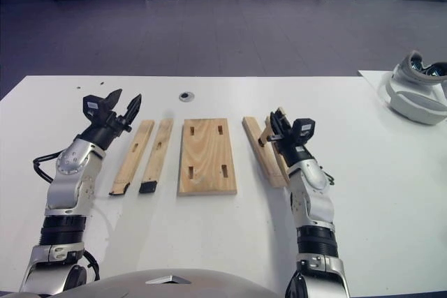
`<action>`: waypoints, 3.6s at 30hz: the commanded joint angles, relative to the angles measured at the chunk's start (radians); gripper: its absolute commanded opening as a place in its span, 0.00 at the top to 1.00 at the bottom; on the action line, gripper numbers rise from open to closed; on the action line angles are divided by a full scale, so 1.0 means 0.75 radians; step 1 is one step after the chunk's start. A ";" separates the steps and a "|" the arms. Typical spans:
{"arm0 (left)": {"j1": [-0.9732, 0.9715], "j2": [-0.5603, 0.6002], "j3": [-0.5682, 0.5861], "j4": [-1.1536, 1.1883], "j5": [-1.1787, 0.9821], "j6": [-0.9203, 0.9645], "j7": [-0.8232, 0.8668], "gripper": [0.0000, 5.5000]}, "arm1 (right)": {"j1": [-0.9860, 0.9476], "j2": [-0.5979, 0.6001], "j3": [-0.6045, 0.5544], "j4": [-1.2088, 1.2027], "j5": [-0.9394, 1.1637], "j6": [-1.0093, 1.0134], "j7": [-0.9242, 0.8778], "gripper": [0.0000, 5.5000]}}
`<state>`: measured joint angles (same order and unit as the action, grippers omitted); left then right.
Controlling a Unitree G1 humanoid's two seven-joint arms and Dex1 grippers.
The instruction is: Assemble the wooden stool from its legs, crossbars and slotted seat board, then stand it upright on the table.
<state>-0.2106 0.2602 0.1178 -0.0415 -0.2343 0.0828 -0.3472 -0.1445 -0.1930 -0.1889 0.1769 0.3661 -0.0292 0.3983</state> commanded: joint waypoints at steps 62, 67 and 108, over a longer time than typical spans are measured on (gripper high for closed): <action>-0.215 -0.374 0.193 -0.292 -1.402 0.948 0.447 0.28 | -0.133 -0.295 0.418 -0.707 -0.098 0.395 0.377 0.63; -0.175 -0.326 0.129 -0.274 -1.317 0.940 0.430 0.42 | -0.134 -0.298 0.431 -0.725 -0.097 0.379 0.386 0.63; 0.538 -0.148 0.094 -0.842 -0.951 0.756 0.886 0.82 | 0.291 -0.487 0.629 -0.471 -0.520 0.164 0.430 0.45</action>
<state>0.1670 0.1002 0.2301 -0.6878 -1.0466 0.6192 0.3210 0.0583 -0.5640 0.2632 -0.1368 -0.0703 0.0978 0.6779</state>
